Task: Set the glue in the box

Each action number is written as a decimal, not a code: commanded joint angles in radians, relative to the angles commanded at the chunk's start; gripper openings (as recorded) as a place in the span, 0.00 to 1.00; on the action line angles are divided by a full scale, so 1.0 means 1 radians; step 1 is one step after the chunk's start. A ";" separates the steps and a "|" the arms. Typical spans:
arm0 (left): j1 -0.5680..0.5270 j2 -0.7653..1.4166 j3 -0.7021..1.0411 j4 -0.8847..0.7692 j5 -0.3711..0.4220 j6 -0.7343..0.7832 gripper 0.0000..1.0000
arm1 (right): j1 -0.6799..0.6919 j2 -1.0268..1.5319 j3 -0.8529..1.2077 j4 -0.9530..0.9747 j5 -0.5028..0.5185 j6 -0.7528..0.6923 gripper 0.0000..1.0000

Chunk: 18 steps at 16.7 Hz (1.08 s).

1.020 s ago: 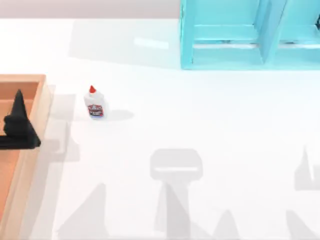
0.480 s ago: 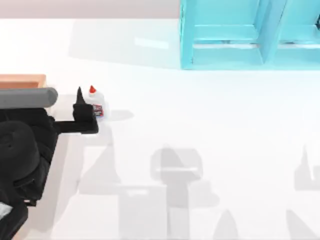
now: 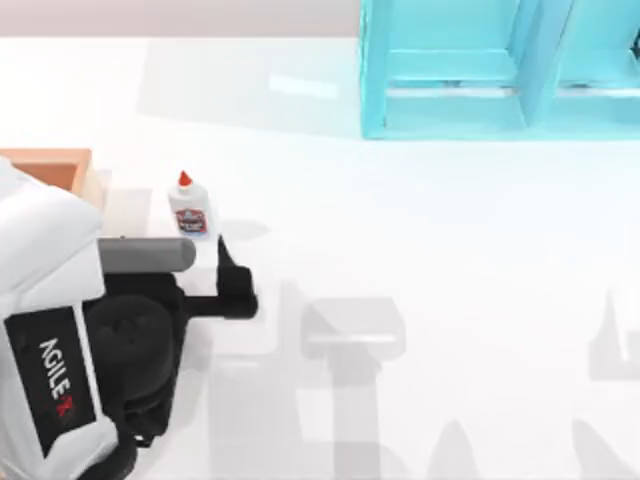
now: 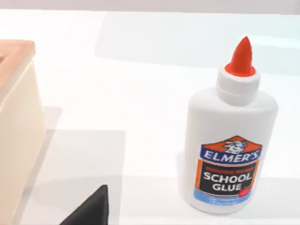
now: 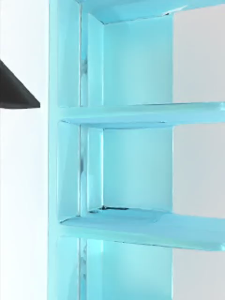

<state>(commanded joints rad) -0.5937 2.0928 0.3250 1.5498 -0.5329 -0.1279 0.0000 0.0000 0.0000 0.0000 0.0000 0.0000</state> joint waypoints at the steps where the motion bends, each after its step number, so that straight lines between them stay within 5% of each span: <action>1: -0.010 0.040 0.005 0.029 -0.011 -0.003 1.00 | 0.000 0.000 0.000 0.000 0.000 0.000 1.00; 10: -0.021 0.105 0.011 0.075 -0.024 -0.007 1.00 | 0.000 0.000 0.000 0.000 0.000 0.000 1.00; 18: 0.087 0.205 0.260 -0.057 0.085 0.020 1.00 | 0.000 0.000 0.000 0.000 0.000 0.000 1.00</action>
<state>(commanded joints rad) -0.5065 2.2982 0.5847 1.4931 -0.4480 -0.1079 0.0000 0.0000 0.0000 0.0000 0.0000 0.0000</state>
